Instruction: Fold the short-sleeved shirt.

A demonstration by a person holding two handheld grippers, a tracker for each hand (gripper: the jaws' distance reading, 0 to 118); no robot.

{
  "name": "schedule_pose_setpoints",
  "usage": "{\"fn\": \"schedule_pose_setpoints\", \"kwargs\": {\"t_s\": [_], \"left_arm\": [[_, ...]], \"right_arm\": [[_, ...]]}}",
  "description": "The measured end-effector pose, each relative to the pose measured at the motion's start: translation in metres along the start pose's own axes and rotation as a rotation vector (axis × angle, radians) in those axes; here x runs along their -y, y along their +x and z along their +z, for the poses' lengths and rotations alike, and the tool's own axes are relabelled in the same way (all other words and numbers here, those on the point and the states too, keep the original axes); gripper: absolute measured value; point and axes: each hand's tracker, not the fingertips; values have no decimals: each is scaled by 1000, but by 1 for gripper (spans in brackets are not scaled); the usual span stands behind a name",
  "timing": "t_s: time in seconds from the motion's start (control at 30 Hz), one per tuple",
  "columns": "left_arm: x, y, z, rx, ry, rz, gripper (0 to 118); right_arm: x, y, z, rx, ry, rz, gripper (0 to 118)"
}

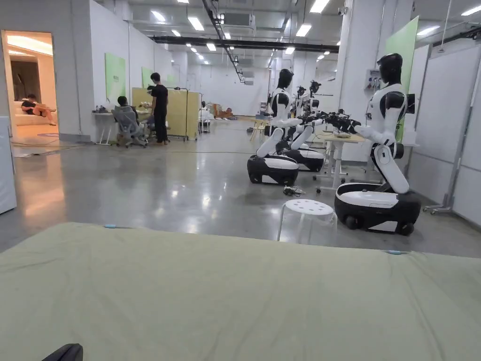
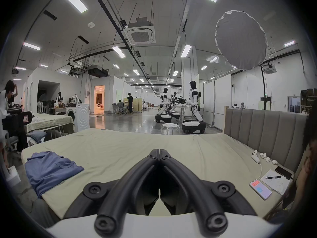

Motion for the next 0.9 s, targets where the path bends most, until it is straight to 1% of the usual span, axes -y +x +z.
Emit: {"fn": "schedule_pose_setpoints", "kwargs": {"t_s": [0.07, 0.13, 0.2, 0.37, 0.63, 0.8, 0.9], "left_arm": [[0, -1, 0, 13, 2, -4, 3], [0, -3, 0, 29, 1, 24, 3], [1, -6, -3, 45, -12, 57, 3], [5, -10, -4, 52, -25, 84, 3], [2, -13, -4, 46, -15, 106, 3], [4, -13, -3, 35, -15, 82, 3], [3, -15, -4, 34, -13, 83, 3]], "right_arm": [[-2, -3, 2, 17, -7, 27, 0], [-1, -5, 4, 25, 3, 56, 0], [-1, -6, 2, 27, -2, 69, 0], [1, -3, 1, 14, -19, 41, 0], [-2, -2, -1, 15, -16, 31, 0], [-2, -2, 0, 34, -13, 73, 0], [-2, -2, -1, 37, -18, 84, 0]]}}
